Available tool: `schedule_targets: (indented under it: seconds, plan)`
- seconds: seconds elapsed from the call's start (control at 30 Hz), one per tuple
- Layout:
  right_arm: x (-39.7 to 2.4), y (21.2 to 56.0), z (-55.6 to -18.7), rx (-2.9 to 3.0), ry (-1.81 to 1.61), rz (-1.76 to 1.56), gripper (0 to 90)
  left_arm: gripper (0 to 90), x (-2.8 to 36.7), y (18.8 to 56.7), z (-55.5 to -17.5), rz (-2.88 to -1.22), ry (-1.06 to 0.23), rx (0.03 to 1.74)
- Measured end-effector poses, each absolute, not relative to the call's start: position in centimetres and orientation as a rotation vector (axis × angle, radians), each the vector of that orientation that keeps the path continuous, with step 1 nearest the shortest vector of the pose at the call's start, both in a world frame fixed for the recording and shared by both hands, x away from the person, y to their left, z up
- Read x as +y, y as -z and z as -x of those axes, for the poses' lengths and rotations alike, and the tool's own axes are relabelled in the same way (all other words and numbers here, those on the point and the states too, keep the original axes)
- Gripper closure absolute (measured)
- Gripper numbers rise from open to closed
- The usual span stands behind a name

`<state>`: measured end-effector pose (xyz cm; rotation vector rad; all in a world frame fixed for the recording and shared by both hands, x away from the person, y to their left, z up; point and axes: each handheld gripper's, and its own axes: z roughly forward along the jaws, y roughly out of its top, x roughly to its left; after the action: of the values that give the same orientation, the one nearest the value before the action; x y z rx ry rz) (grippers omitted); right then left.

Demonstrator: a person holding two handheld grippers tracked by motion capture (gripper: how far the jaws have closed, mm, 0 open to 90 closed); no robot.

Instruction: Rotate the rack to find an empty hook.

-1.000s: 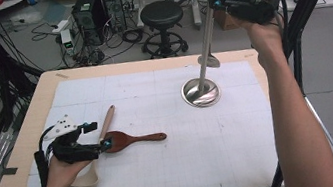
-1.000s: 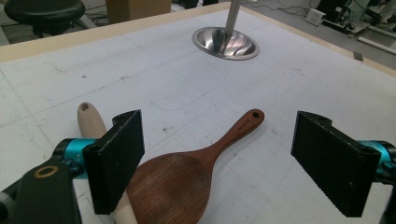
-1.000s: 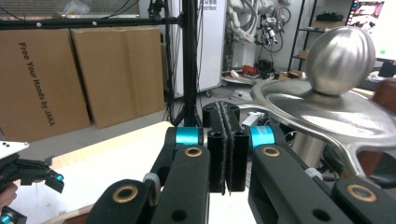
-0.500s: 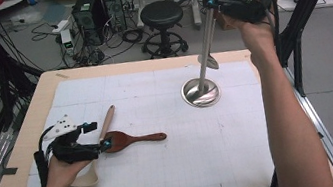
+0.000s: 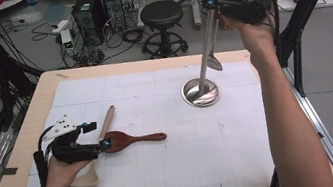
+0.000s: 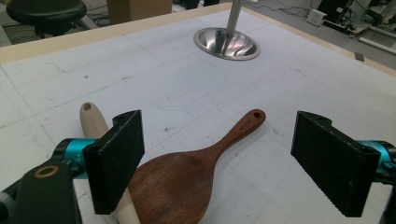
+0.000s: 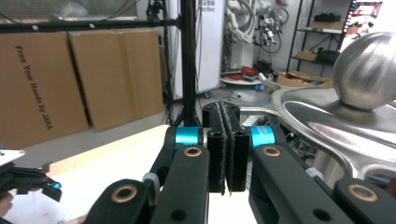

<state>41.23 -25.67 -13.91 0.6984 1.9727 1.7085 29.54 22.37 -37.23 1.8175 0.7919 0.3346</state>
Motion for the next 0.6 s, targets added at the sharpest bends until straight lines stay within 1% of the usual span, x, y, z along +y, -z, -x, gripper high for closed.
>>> schedule_targets:
  seconds: [0.13,0.2,0.33,0.4,0.6]
  plan:
    - [-26.0,14.7,-41.0,1.992,-1.740,-0.701,81.7,17.9,22.5,37.3,-29.6,-1.824,-0.339,0.796]
    - [-26.2,15.4,-40.9,2.004,-1.750,-0.717,76.6,17.9,22.5,37.3,-29.7,-1.823,-0.342,0.797]
    - [-26.3,16.6,-40.6,2.025,-1.765,-0.720,69.9,17.9,22.7,37.4,-29.7,-1.826,-0.347,0.804]
    - [-26.3,17.4,-40.5,2.042,-1.757,-0.737,64.3,17.9,22.8,37.4,-29.7,-1.826,-0.348,0.807]
    - [-25.8,19.4,-40.2,2.099,-1.753,-0.734,57.0,18.0,23.1,37.5,-29.7,-1.826,-0.358,0.823]
